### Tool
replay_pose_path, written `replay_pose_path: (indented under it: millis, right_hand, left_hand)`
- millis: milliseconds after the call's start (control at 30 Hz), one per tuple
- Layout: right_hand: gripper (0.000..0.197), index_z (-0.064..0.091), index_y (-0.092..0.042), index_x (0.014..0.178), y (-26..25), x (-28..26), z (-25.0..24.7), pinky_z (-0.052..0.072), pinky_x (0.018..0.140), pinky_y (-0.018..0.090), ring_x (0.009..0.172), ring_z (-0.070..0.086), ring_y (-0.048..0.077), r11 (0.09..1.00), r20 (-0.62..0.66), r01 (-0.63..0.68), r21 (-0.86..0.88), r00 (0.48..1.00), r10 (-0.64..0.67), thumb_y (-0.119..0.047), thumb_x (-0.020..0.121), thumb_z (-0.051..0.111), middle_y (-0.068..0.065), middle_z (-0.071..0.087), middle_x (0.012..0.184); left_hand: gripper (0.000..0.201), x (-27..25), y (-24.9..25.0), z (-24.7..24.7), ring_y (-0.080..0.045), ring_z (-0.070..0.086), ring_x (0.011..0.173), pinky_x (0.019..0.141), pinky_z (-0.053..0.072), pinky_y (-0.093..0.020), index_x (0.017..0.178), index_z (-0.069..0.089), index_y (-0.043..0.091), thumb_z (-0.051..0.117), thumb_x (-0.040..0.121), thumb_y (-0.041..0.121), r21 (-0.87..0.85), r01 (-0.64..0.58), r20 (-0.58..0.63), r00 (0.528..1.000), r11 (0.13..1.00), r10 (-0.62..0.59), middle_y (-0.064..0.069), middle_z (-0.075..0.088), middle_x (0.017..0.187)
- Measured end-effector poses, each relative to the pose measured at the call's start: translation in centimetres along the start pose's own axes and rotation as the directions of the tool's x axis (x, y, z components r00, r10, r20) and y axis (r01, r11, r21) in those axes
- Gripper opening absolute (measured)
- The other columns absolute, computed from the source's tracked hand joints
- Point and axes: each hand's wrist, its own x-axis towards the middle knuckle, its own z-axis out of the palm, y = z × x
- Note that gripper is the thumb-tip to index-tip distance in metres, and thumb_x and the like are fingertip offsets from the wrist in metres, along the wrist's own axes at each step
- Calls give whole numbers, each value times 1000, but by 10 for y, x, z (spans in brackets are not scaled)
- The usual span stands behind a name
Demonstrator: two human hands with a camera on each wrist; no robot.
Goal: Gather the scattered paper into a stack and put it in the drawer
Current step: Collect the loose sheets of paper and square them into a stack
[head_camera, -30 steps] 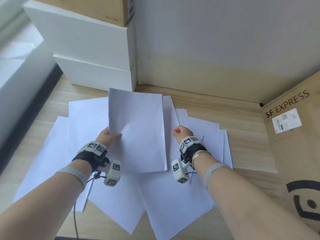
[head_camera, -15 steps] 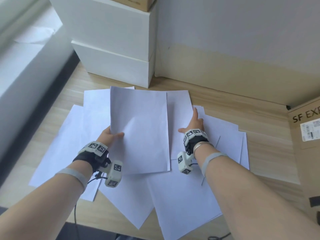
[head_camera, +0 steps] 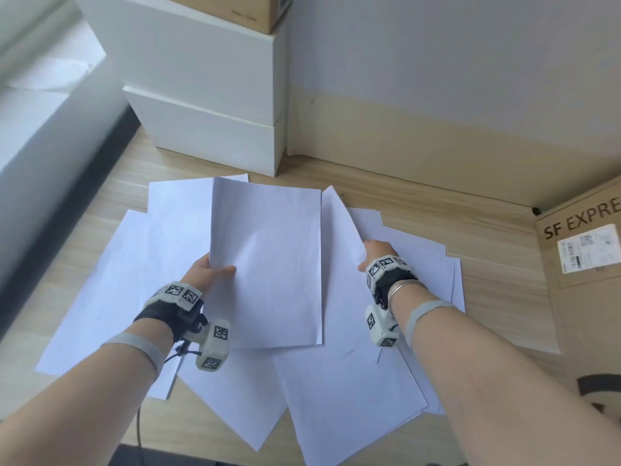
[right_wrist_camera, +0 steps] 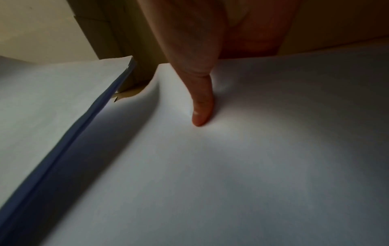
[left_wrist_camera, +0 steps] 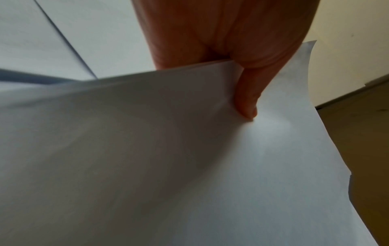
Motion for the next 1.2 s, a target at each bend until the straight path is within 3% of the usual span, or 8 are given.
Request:
replay_pose_path:
  millis: [133, 267, 500, 667, 800, 900, 1067, 1200]
  right_hand:
    - [38, 55, -17, 122, 3, 4, 7, 42, 94, 40, 125, 36, 30, 996, -67, 6, -85, 998, -11, -18, 84, 59, 7, 39, 133]
    - [49, 49, -16, 128, 10, 6, 8, 37, 100, 34, 126, 31, 32, 1000, -30, -7, -25, 1000, 7, -22, 81, 64, 2, 29, 141]
    - [54, 47, -23, 124, 16, 4, 4, 30, 98, 43, 126, 36, 29, 996, -17, -84, -38, 996, 83, -36, 76, 68, 6, 43, 131]
    - [41, 38, -24, 107, 24, -1, 6, 29, 87, 36, 106, 48, 28, 988, -71, -68, 136, 994, 78, -21, 78, 68, -1, 60, 95]
    - [44, 51, -13, 121, 26, -6, -2, 44, 93, 35, 114, 57, 29, 981, -53, -41, 187, 997, 51, -23, 81, 67, 8, 60, 124]
    - [41, 56, -7, 118, 31, -10, -9, 45, 91, 32, 116, 56, 29, 979, 0, -86, 183, 996, 88, -31, 85, 63, 12, 60, 124]
    - [44, 55, -8, 122, 47, -25, -12, 43, 88, 28, 116, 56, 29, 948, 0, -114, 298, 993, 120, -33, 86, 62, 10, 59, 127]
    - [49, 55, -10, 125, 53, -41, 1, 45, 94, 30, 117, 56, 27, 946, 56, -136, 293, 991, 125, -35, 84, 64, 9, 59, 128]
  left_hand:
    - [22, 1, -2, 3, -24, 56, 74, 87, 44, -45, 85, 57, 20, 54, 89, -1, -12, 1, 13, 1000, 1000, -1, -8, 60, 85]
    - [22, 2, -5, 5, -25, 56, 74, 88, 43, -46, 85, 57, 20, 55, 89, -1, -13, 1, 13, 1000, 1000, -1, -10, 60, 87]
    - [22, 1, -7, 10, -26, 56, 74, 89, 43, -47, 85, 56, 19, 55, 89, -2, -25, 6, 21, 1000, 1000, -5, -10, 60, 86]
    - [22, 3, -8, 10, -25, 56, 74, 84, 45, -43, 85, 56, 19, 54, 89, -3, -21, -4, 27, 1000, 1000, 5, -9, 60, 85]
    - [22, 3, -7, 10, -25, 55, 75, 84, 45, -43, 86, 56, 19, 54, 89, -3, -5, -14, 31, 999, 1000, 14, -9, 60, 85]
    - [21, 0, -5, 10, -26, 55, 75, 77, 47, -40, 87, 57, 18, 54, 89, -2, 4, -6, 40, 999, 1000, 6, -9, 60, 86]
    - [24, -4, -2, 10, -33, 56, 89, 91, 44, -52, 109, 55, 10, 57, 88, 0, 19, 0, 48, 999, 1000, -1, -13, 61, 92]
    - [27, -9, -1, 12, -33, 57, 92, 94, 44, -55, 113, 55, 10, 57, 88, 1, 46, 10, 55, 998, 999, -12, -13, 62, 93]
